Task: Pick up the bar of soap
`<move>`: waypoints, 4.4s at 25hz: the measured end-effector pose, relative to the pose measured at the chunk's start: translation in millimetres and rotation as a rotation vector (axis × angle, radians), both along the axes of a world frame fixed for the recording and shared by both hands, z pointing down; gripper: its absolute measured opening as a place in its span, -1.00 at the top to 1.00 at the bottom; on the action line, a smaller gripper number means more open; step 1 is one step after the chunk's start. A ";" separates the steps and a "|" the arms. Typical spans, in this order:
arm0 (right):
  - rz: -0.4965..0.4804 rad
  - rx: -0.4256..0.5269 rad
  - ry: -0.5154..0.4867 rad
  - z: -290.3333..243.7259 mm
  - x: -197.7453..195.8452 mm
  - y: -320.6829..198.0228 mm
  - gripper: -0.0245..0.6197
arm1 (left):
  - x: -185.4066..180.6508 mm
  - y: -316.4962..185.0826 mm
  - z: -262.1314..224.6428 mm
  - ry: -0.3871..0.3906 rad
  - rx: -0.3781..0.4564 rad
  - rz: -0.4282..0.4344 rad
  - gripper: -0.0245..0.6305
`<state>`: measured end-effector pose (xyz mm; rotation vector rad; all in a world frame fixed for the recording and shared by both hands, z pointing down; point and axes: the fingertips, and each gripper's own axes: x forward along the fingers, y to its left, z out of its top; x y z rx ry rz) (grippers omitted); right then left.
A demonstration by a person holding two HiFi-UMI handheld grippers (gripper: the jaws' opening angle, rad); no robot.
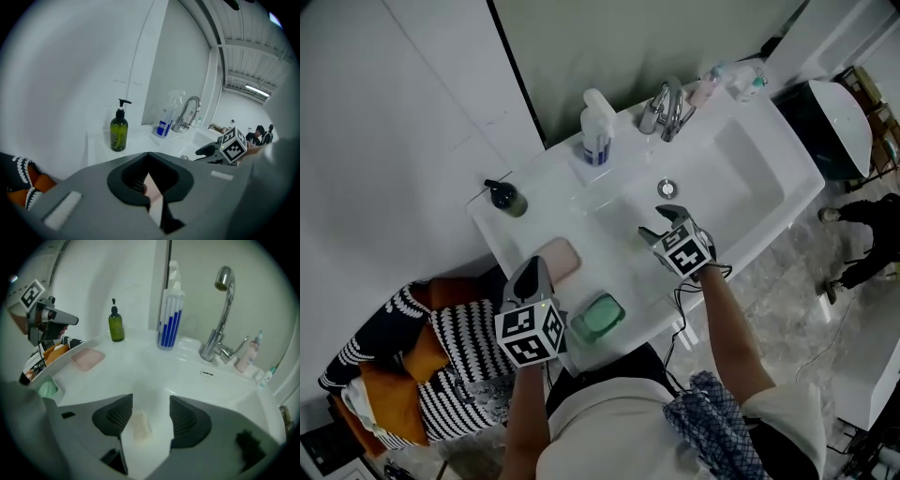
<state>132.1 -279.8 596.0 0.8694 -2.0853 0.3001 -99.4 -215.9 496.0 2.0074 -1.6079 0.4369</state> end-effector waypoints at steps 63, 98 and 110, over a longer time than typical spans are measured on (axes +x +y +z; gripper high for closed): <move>0.363 0.452 -0.476 -182.9 -96.9 202.5 0.88 | 15.8 132.1 -82.8 0.188 0.308 0.181 0.91; -0.652 0.139 0.068 -110.5 -147.4 219.5 0.25 | -4.5 119.3 -49.7 0.186 0.221 0.106 0.90; -1.022 0.042 0.388 -49.0 -149.5 226.6 0.20 | -20.7 108.2 -44.9 0.132 0.211 0.068 0.90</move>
